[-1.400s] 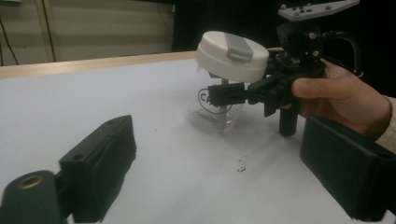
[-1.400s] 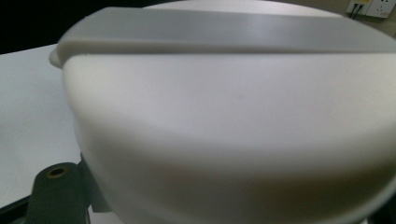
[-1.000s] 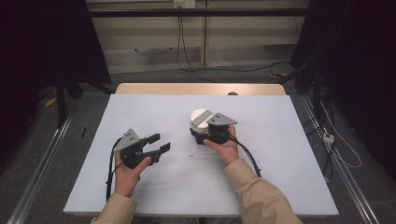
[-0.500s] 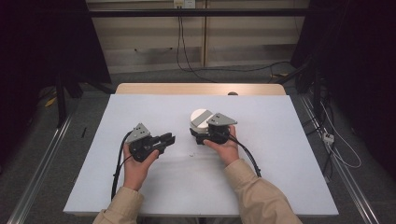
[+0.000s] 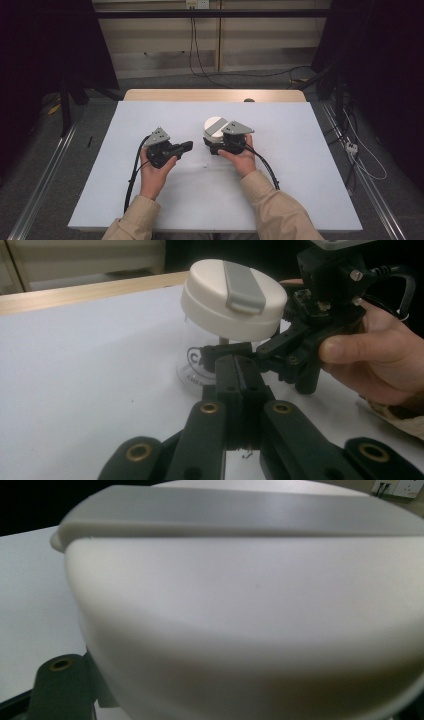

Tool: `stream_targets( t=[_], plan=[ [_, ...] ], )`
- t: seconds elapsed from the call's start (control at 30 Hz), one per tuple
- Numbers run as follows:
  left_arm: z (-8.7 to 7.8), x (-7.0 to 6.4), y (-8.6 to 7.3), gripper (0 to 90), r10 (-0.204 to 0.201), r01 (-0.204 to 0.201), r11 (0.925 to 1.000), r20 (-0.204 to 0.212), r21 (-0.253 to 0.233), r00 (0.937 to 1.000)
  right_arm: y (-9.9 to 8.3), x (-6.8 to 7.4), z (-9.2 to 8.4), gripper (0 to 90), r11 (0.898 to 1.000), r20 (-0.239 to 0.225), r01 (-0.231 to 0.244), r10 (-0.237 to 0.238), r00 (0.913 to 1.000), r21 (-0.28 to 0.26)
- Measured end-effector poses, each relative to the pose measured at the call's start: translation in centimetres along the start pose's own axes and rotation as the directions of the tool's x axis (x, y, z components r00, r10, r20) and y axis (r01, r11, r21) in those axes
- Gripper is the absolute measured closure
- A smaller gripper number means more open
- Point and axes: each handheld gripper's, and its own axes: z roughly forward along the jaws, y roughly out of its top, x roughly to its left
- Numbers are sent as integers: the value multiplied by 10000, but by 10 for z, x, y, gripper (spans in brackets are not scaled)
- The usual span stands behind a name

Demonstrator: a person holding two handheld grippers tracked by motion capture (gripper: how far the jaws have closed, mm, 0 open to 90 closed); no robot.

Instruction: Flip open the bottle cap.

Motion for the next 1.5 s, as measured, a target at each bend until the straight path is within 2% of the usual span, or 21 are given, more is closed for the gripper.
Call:
stream_targets(
  t=[0.17, 0.5, 0.73, 0.83, 0.9, 1.0, 1.13, 1.33, 1.5],
  plan=[
    [8, -3, 2, 900, 112, -114, 9995, 62, 293, 9999, 0, 0, 0, 186, 10000, -8, 16, -16, 10000, -1],
    [22, -8, 12, 900, 114, -113, 9994, -27, 325, 9999, 0, -1, 1, 186, 10000, -19, -15, 15, 10000, -7],
    [31, -9, 21, 900, 131, -124, 9986, -132, 516, 9998, 0, -1, 0, 185, 10000, -10, -83, 83, 10000, -4],
    [35, -10, 23, 900, 162, -149, 9977, -188, 664, 9997, 1, 2, 0, 186, 9997, 39, 254, -254, 9997, 53],
    [37, -10, 23, 900, 136, -120, 9973, -225, 725, 9997, 1, 2, 1, 186, 9997, 75, 219, -219, 9997, 70],
    [39, -10, 23, 900, 100, -84, 9978, -237, 665, 9997, 1, 0, 0, 186, 10000, 15, 9, -10, 10000, 59],
    [41, -12, 25, 900, 164, -147, 9977, -254, 655, 9995, 1, 0, 0, 185, 10000, 22, 45, -45, 10000, 63],
    [42, -14, 30, 900, 158, -143, 9985, -272, 527, 9995, 0, -2, 0, 185, 9999, -23, -143, 143, 9999, 28],
    [42, -14, 35, 900, 138, -123, 9989, -312, 451, 9994, 1, 0, 0, 184, 10000, 7, -27, 27, 10000, 46]
  ],
)
